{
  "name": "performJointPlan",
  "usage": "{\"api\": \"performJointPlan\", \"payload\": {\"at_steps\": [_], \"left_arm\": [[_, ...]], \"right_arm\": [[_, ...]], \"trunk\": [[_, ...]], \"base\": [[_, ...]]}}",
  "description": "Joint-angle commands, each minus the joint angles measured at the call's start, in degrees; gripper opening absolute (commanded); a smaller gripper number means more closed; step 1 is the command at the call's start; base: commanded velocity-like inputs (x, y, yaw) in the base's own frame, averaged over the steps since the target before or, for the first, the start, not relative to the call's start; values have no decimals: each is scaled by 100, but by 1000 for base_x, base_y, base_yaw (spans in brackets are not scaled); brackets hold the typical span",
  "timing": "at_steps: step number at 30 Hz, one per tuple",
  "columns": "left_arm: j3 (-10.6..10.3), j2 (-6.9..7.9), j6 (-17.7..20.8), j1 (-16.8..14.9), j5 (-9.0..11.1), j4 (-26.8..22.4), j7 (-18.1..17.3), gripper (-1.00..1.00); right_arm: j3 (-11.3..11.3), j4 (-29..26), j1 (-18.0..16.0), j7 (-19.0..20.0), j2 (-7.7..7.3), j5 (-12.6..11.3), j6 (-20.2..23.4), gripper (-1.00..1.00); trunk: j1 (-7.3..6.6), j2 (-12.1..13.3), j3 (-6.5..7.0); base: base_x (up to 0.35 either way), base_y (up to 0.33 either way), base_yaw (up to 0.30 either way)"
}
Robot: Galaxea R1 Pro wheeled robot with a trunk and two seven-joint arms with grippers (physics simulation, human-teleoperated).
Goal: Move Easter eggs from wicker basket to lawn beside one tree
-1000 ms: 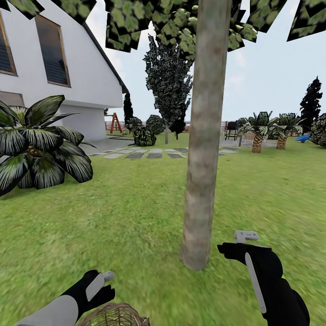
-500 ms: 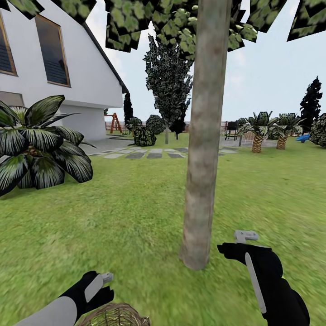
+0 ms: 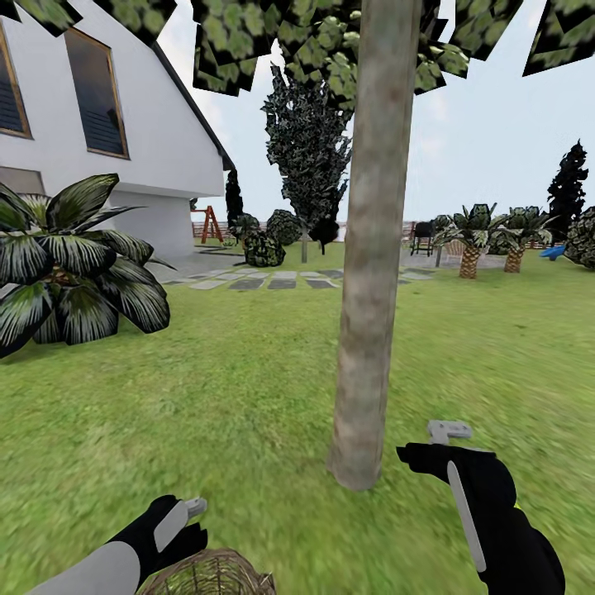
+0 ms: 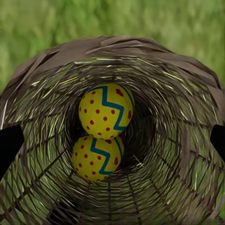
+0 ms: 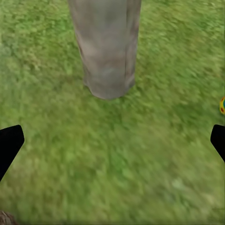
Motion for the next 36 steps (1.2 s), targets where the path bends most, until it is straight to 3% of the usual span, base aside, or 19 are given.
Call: {"api": "performJointPlan", "payload": {"at_steps": [1, 36], "left_arm": [[-48, 4, 23, -1, 61, -13, 40, 100], [-51, 5, 19, -1, 61, -15, 39, 100]], "right_arm": [[-7, -6, -5, 40, 5, 52, 24, 100], [-8, -6, -5, 40, 5, 52, 24, 100]], "trunk": [[-1, -3, -7], [-1, -3, -7]], "base": [[-50, 0, 0], [-57, 0, 0]]}}
